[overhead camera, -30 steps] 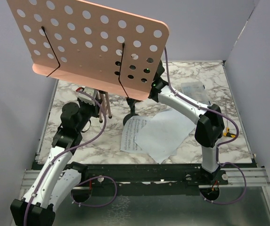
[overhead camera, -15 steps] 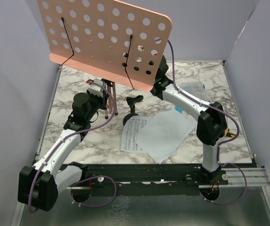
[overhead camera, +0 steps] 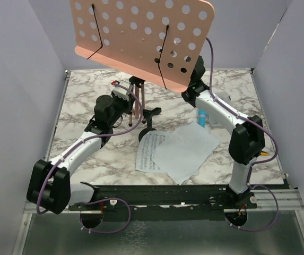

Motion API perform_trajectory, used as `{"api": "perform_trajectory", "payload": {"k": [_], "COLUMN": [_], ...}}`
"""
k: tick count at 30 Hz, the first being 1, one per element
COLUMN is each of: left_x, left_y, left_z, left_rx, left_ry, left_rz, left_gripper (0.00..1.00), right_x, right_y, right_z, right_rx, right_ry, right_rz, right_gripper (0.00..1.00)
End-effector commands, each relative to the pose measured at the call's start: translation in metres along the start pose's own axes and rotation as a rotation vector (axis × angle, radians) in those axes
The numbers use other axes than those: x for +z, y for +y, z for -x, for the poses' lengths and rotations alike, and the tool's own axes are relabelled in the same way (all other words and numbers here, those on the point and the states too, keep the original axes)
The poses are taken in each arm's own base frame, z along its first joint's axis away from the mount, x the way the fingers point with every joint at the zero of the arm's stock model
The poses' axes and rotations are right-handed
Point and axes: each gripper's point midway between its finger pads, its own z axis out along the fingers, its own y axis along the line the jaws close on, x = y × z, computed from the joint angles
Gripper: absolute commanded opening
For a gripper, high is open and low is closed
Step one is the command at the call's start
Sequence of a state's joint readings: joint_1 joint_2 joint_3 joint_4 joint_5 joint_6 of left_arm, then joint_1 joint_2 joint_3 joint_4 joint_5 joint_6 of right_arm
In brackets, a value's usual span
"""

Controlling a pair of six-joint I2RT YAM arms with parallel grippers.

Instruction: Set up the instrument practice props

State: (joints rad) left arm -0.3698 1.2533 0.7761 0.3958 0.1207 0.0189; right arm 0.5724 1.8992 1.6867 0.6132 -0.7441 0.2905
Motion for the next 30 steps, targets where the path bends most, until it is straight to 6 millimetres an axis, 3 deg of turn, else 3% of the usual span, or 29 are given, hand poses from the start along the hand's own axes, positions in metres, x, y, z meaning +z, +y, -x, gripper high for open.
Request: {"api": "perform_trajectory", "payload": {"k": [1,10,30], "left_x": [0.016,0.019,0.0], "left_y": [0.02,0.02,0.022], "left_z": [0.026,0.014,-0.034], "left_rx": [-0.018,-0.019,-0.063], "left_ry": [-0.09,-0.066,0.043], "left_rz": [0.125,0.131,0.182], "left_gripper": [0.0,0.0,0.0], "right_x": [-0.025,-0.035,-0.034], "right_y": [0.031,0.017,0.019], "right_z": [0.156,0.175,0.213], "right_rx": [-0.233,-0.272,-0.357], "right_ry": [-0.29,-0.288,-0.315], "right_rz": [-0.023,-0.079,-0.07], "right_gripper": [0.01,0.01,0.01]}}
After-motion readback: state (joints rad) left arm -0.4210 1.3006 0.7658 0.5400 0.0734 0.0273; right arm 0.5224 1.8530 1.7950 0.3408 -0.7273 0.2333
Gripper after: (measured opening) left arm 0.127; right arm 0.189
